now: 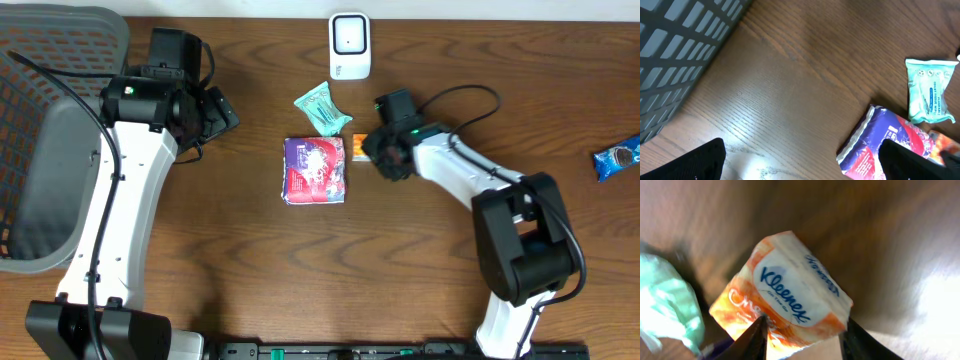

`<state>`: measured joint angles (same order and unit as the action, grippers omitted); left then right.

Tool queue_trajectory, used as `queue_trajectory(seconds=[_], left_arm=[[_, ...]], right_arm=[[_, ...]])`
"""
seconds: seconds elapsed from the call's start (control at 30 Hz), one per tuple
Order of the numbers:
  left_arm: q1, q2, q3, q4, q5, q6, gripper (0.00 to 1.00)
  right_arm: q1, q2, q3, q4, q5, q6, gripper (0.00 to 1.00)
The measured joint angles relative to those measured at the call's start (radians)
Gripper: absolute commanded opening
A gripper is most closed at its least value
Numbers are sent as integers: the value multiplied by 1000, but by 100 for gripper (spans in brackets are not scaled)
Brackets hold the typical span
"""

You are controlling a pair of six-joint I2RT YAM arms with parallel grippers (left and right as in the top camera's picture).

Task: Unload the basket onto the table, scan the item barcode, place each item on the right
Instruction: 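Grasp the orange Kleenex pack with the right gripper and lift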

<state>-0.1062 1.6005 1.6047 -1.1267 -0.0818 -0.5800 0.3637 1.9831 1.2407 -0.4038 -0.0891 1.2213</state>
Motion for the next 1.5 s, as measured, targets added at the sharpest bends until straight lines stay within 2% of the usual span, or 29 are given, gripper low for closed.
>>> queue_trajectory(seconds=[0.2,0.3,0.37,0.47,0.63,0.8,1.03,1.3,1.37,1.4,1.43,1.5], left_arm=[[0,0,0,0,0,0,98],[0,0,0,0,0,0,98],[0,0,0,0,0,0,98],[0,0,0,0,0,0,98],[0,0,0,0,0,0,98],[0,0,0,0,0,0,98],[0,0,0,0,0,0,98],[0,0,0,0,0,0,98],[0,0,0,0,0,0,98],[0,0,0,0,0,0,98],[0,0,0,0,0,0,98],[0,0,0,0,0,0,98]], right_arm=[[-135,4,3,59,-94,-251,15],[-186,6,3,56,-187,-373,16],[-203,6,3,48,-254,-447,22],[-211,6,4,-2,-331,-538,25],[-214,6,4,-31,-377,-576,26],[-214,6,4,-12,-340,-530,37],[-213,6,4,74,-300,-509,38],[-188,56,9,95,-289,-466,31],[-184,64,17,95,-283,-460,19],[-184,70,21,96,-289,-457,5],[-184,74,25,94,-294,-458,1],[-184,76,32,86,-301,-452,1]])
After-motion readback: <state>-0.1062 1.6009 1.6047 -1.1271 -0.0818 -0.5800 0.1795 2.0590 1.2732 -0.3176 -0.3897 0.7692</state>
